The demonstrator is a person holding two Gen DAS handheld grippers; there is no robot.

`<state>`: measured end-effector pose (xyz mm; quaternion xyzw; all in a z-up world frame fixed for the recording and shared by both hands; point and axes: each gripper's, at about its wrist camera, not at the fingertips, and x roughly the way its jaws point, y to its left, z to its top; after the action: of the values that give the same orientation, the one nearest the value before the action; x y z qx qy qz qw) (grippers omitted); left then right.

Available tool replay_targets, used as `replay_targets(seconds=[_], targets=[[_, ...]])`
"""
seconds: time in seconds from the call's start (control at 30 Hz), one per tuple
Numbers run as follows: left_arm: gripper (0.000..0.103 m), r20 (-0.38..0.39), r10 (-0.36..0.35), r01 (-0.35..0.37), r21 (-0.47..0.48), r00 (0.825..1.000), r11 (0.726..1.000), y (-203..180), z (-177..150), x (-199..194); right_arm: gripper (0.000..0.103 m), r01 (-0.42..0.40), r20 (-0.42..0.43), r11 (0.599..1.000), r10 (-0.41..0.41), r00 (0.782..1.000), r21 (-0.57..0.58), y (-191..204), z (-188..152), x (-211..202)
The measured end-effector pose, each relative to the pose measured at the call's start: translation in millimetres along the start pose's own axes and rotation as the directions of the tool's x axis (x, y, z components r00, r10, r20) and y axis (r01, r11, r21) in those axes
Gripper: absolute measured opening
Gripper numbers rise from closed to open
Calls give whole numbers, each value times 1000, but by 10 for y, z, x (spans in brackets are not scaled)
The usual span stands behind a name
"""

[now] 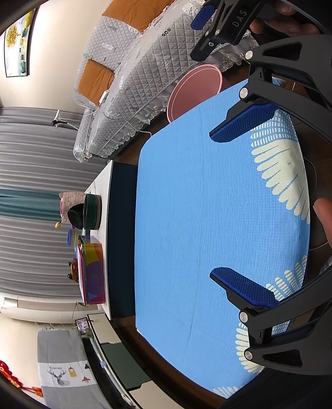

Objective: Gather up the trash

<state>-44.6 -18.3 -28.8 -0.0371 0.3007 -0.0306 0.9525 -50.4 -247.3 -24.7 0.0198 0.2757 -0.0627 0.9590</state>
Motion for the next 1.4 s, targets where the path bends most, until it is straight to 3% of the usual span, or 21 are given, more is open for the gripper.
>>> replay_targets(seconds=[1.4], targets=[[95, 9, -1, 0, 10, 1000, 1000, -22, 32, 4, 98, 1, 3, 1000, -1, 1000, -4, 20, 13, -1]])
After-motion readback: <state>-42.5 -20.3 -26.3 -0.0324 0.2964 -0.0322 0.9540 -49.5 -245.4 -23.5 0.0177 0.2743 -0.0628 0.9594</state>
